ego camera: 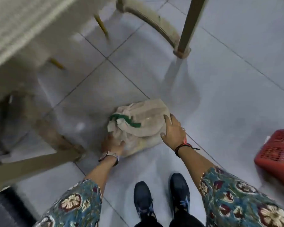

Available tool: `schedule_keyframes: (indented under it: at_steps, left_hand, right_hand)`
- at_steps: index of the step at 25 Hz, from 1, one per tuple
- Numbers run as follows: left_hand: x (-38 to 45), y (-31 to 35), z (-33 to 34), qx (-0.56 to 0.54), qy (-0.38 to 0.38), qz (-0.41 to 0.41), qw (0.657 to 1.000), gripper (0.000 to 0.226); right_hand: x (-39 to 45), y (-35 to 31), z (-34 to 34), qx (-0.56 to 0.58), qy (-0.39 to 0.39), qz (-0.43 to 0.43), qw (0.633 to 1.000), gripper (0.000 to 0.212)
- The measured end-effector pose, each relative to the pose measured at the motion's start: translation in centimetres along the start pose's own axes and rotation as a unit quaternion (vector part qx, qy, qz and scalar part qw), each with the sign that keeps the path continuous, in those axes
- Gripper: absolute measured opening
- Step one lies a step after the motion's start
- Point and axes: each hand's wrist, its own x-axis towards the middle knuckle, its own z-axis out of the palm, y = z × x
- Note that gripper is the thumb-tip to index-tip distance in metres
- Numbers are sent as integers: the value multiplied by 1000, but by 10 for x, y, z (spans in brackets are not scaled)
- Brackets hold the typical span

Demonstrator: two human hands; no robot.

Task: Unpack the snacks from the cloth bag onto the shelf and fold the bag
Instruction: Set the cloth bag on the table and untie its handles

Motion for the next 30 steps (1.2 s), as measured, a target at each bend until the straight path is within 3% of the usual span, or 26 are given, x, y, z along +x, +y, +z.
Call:
schedule_keyframes:
  at_steps: [3,5,7,10,13,17,20,22,27,30]
  left_hand:
    - [60,-12,30,-84,51,-36,995,61]
    - [85,-21,47,-87,25,-50,995,65]
    - [96,-31,62,-87,21,-72,993,53]
    - [97,-33,66,-78,50,-75,993,39]
    - [74,-28,61,-89,83,-58,991,48]
    - [28,-25,34,-128,97,-97,982,27]
    - [-22,-13,9,-155,88,-86,980,32]
    - [-61,5,-11,-174,106,-78,976,21]
    - [-166,64,-86,-232,186,-26,955,9]
    - [-236,86,-139,-273,214,-22,938,8]
  right_hand:
    - [59,21,40,59,18,34,998,76]
    - [94,28,61,66,4,24,998,78]
    - [115,34,71,72,11,39,997,77]
    - [124,36,60,52,65,55,995,49]
    - [113,32,32,27,75,46,996,33]
    - [71,20,-7,100,90,57,989,33]
    - [17,18,-37,116,92,61,987,33]
    - [-22,14,-66,152,112,68,980,32]
    - [-122,-3,-178,200,167,50,964,26]
    - [-190,-13,-257,201,239,13,950,21]
